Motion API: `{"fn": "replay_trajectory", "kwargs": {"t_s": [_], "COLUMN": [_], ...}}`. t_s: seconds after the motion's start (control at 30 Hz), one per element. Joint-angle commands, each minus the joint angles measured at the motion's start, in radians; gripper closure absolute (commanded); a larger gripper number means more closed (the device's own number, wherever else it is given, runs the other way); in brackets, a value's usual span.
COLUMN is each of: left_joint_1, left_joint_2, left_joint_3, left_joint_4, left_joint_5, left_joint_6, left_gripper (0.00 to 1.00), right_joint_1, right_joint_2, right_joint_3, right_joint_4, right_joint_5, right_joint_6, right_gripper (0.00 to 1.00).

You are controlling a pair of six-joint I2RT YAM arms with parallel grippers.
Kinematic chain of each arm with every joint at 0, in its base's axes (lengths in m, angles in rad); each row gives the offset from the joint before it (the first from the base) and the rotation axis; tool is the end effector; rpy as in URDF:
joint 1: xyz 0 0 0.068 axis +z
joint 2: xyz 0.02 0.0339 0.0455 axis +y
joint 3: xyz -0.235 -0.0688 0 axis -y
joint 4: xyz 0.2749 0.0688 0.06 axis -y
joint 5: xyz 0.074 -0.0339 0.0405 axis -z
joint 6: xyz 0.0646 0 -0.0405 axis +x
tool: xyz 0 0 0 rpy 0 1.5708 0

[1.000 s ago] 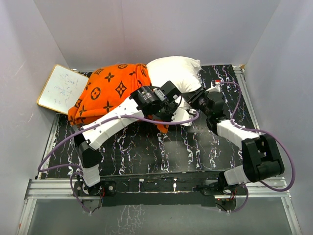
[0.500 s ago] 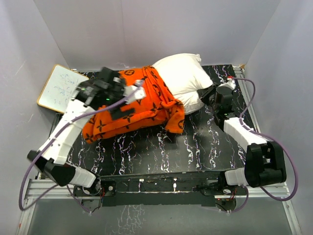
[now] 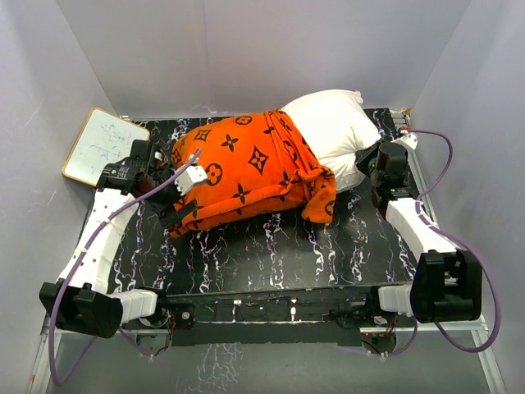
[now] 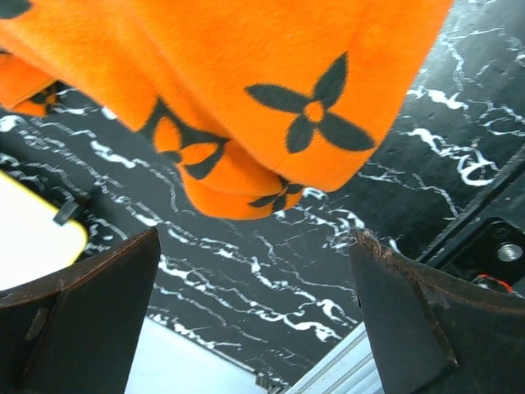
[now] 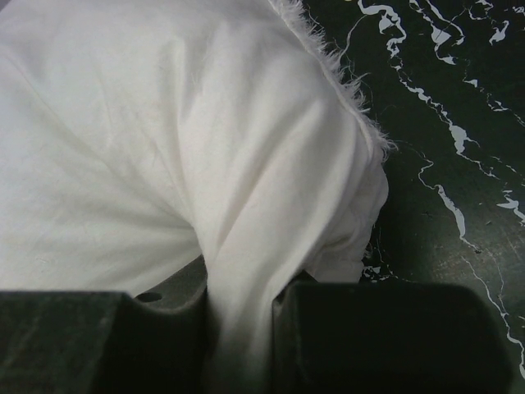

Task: Remove the pillowcase from the pillow
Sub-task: Remove the pillow from the pillowcase.

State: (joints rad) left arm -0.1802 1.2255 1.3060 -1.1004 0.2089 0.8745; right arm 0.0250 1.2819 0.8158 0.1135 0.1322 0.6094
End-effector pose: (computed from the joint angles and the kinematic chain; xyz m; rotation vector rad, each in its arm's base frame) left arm 0.2745 -0.0636 0.2996 1.3513 2.1699 -0.0062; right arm 0.3552 0.0004 0.2212 0.6411 1.8221 0.2985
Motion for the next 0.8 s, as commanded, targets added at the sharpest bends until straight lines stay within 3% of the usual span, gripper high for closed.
{"fn": "replay_trajectory", "kwargs": {"t_s": [0.0, 0.17, 0.37, 0.47, 0.53, 0.6, 0.63, 0.77], "left_joint_1": [0.004, 0.002, 0.002, 0.004, 0.008, 0.012, 0.018, 0.068], "left_joint_2": [0.012, 0.026, -0.034, -0.027, -0.027, -0.036, -0.042, -0.049], "left_joint_3": [-0.063, -0.238, -0.414, -0.407, -0.385, -0.361, -0.35, -0.258], "left_joint_4": [-0.004, 0.113, 0.557, 0.661, 0.665, 0.67, 0.673, 0.63], "left_joint_5": [0.136, 0.093, -0.139, -0.193, -0.185, -0.185, -0.187, -0.187], "left_joint_6": [-0.038, -0.038, -0.08, -0.075, -0.059, -0.058, -0.06, -0.021], "left_gripper": [0.03, 0.03, 0.03, 0.27, 0.56, 0.93, 1.0, 1.0], "right_joint_1": [-0.011, -0.011, -0.011, -0.021, -0.06, -0.087, -0.099, -0.146], "right_joint_2": [-0.04, -0.037, -0.038, -0.033, -0.025, -0.018, -0.014, -0.01], "right_joint_3": [0.077, 0.101, 0.121, 0.117, 0.114, 0.113, 0.114, 0.122], "right_joint_4": [0.056, 0.035, 0.03, 0.031, 0.033, 0.037, 0.038, 0.045], "right_joint_5": [0.055, 0.055, 0.049, 0.048, 0.026, 0.003, -0.003, 0.011], "right_joint_6": [-0.048, -0.068, -0.093, -0.085, -0.059, -0.033, -0.026, -0.022], "right_gripper": [0.92, 0.92, 0.92, 0.92, 0.92, 0.92, 0.92, 0.92]}}
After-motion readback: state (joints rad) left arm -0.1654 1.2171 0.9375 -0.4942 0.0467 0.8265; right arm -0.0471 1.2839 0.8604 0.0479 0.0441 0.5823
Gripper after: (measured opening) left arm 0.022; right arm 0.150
